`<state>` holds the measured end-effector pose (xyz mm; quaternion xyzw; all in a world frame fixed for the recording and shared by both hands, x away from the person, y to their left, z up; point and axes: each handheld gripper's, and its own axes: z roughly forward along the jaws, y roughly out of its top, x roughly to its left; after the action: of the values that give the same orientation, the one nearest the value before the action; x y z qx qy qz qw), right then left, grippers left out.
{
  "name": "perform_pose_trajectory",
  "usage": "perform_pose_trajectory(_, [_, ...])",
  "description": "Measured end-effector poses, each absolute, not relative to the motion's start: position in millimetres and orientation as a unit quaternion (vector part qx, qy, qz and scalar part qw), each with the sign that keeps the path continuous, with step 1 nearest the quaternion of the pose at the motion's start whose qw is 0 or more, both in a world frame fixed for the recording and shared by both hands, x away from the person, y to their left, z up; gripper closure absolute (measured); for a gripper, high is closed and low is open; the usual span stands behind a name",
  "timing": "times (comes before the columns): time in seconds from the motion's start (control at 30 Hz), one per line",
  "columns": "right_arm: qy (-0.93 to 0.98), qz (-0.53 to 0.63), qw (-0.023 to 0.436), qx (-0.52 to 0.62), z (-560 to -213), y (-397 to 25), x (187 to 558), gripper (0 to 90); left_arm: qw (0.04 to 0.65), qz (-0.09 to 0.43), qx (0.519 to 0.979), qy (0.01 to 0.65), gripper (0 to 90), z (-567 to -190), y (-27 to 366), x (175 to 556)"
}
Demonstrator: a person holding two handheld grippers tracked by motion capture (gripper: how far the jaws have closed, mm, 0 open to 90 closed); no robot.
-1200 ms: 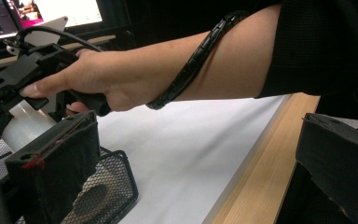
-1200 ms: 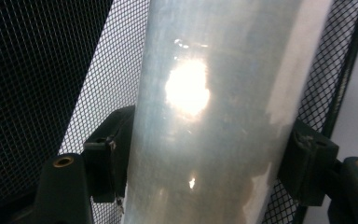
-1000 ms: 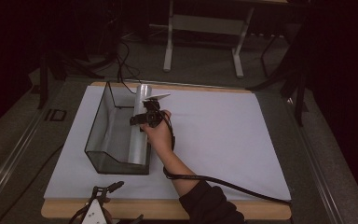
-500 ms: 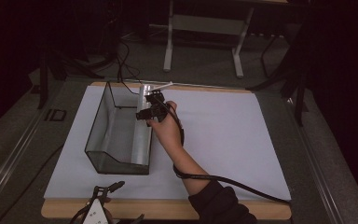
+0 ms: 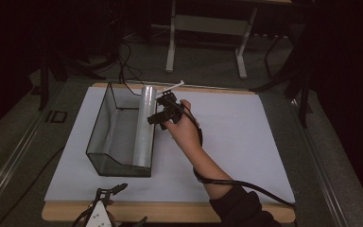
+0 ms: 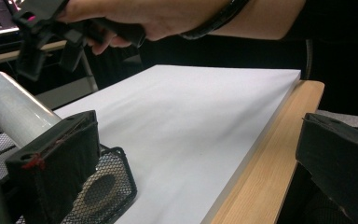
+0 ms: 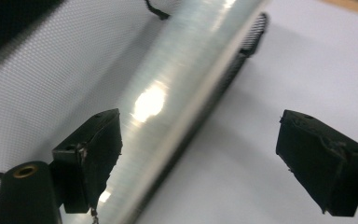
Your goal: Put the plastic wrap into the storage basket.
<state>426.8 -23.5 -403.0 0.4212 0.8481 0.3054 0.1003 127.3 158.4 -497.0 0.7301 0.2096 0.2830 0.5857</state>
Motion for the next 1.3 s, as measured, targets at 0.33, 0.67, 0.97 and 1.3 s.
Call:
perform_pose_trajectory(0.33, [0.849, 0.304, 0.150, 0.405, -392, -63, 421, 14.1, 0.584, 0.283, 0.731, 0.211, 0.3, -498, 158, 128])
perform_pose_trajectory(0.67, [0.849, 0.312, 0.178, 0.388, -384, -105, 401, 14.1, 0.583, 0.282, 0.732, 0.213, 0.3, -498, 156, 128])
perform_pose_trajectory(0.97, [0.845, 0.326, 0.188, 0.380, -394, -137, 382, 14.2, 0.583, 0.284, 0.731, 0.213, 0.3, -498, 157, 128])
perform_pose_trajectory(1.3, [0.844, 0.342, 0.202, 0.360, -411, -166, 353, 14.5, 0.582, 0.283, 0.732, 0.213, 0.3, -499, 155, 129])
